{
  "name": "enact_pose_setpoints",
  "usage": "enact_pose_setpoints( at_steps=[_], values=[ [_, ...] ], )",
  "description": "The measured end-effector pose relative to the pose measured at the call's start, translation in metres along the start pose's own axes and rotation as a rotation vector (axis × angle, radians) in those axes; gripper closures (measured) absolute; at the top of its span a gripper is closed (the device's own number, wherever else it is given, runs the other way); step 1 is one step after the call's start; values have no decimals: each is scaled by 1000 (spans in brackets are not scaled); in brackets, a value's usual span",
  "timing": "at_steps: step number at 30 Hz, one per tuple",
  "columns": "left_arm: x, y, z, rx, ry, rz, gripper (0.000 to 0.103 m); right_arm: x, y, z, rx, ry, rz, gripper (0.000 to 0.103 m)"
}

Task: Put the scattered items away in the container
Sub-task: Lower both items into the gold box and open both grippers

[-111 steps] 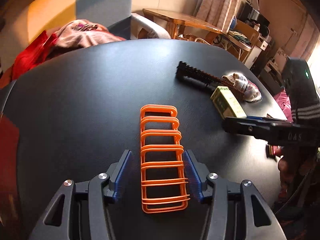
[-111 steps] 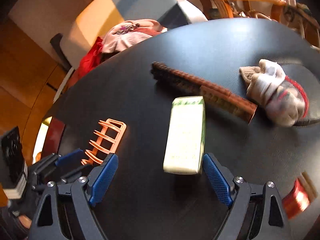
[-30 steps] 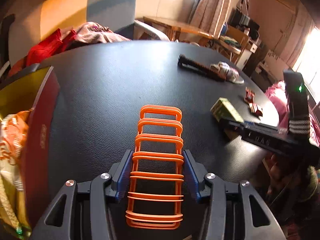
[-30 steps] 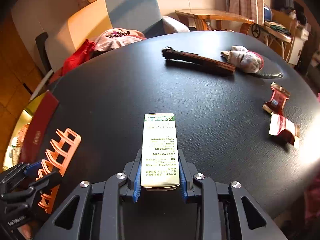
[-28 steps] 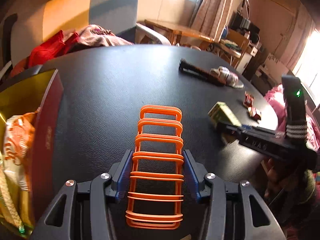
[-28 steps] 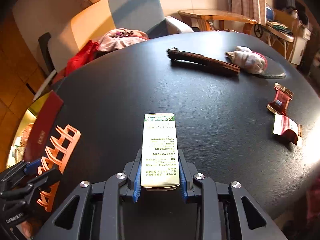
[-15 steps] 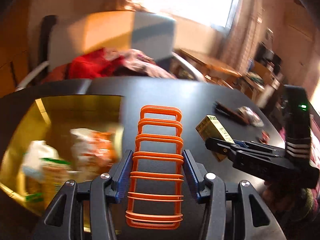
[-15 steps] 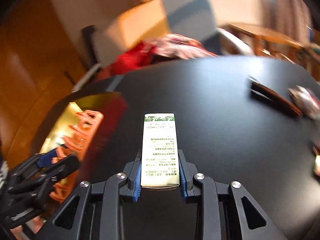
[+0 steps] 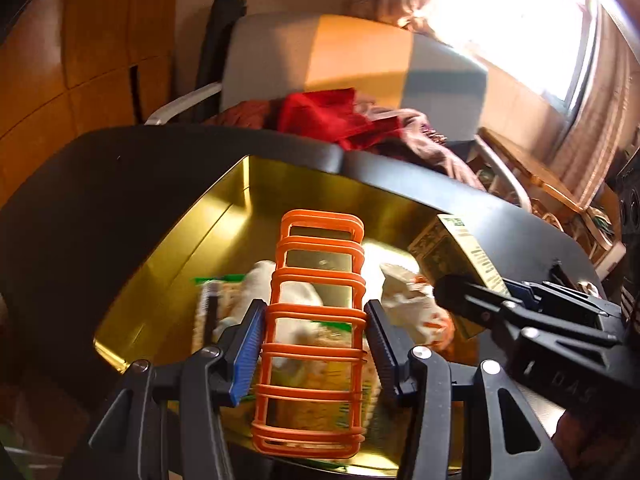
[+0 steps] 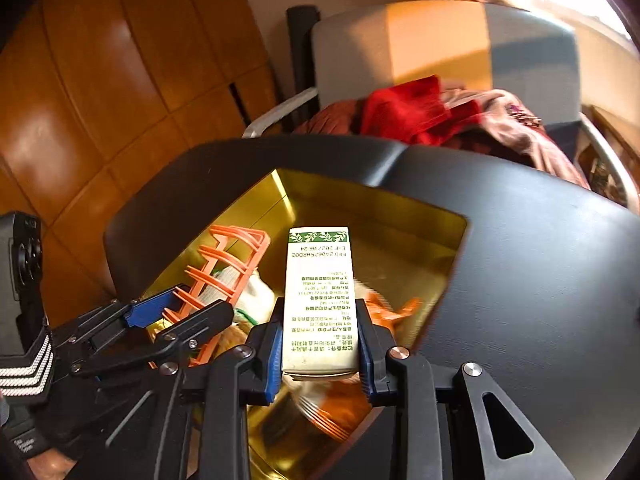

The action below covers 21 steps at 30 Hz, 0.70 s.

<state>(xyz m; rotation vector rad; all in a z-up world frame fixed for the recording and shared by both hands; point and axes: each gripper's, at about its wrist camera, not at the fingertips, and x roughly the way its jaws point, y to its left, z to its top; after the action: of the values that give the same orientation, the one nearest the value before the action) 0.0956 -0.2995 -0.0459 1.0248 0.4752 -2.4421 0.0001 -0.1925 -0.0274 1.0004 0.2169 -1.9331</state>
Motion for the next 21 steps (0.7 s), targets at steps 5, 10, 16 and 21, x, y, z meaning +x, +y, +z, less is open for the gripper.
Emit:
enact_pose_setpoints(
  at_steps=[5,10,16,21],
  values=[
    [4,16,-5,-37,15,41,52,21,7,2,-11,40,0,71],
    [-2,24,-8,-50,-3,69,47,20,1,2,17,30,25,58],
    [-12,28,-11,-68,-28,82,43,5,-11,-7,76,1,35,50],
    [-21,23,-13,-63,-48,85,41,-19,-35,-22,167,-45,27,31]
  ],
)
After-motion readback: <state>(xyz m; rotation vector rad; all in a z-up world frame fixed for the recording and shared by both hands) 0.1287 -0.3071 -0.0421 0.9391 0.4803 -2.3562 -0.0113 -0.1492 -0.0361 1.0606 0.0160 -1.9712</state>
